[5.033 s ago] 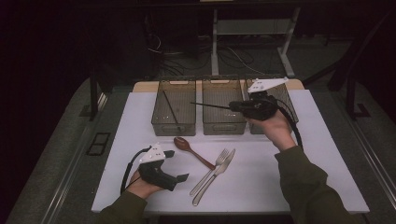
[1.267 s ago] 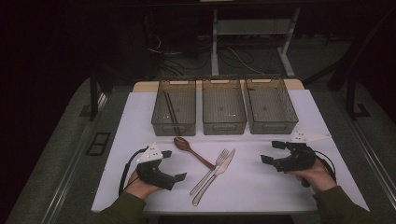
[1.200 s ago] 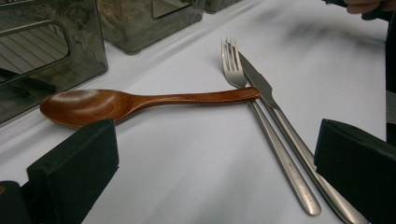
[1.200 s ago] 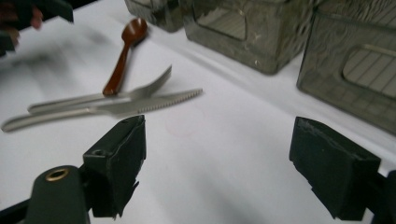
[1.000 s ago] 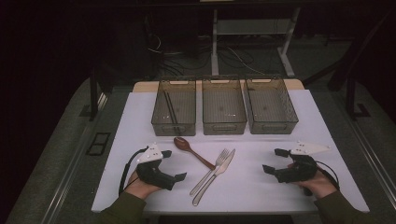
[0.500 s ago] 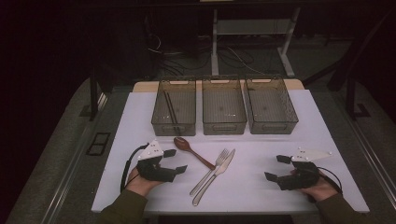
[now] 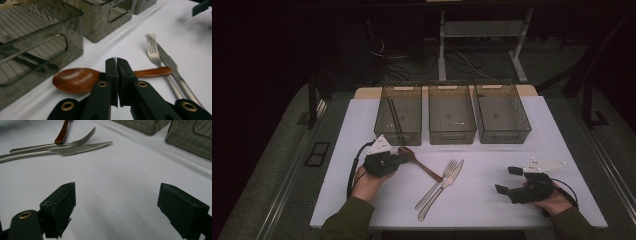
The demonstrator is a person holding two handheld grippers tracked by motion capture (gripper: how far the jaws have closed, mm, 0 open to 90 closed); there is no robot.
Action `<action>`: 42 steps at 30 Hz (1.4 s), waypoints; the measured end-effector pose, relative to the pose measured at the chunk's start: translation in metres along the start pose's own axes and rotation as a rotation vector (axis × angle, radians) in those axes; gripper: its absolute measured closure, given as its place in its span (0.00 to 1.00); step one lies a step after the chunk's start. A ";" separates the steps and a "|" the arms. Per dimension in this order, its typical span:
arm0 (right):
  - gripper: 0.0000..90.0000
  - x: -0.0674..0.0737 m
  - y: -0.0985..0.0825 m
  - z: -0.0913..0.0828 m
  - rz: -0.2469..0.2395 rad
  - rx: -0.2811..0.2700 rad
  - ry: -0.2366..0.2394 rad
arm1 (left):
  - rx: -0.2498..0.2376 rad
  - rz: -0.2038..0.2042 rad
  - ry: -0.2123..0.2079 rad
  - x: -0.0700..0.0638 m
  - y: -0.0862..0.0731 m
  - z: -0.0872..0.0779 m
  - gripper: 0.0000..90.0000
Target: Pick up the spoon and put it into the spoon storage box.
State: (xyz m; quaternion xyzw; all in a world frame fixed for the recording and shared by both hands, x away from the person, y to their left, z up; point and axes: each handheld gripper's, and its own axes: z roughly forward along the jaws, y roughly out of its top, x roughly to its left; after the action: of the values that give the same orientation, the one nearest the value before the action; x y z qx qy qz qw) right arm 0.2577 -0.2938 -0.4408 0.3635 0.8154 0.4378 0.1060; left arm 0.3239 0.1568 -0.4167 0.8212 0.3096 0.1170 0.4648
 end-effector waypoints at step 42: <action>0.17 -0.003 -0.001 -0.001 0.013 0.001 -0.006 | 0.277 0.087 0.094 0.035 0.016 0.067 0.99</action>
State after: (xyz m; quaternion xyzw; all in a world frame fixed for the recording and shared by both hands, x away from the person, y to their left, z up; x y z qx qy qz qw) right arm 0.2589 -0.2966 -0.4411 0.3704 0.8129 0.4369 0.1054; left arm 0.3894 0.1258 -0.4432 0.8838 0.3083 0.1313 0.3264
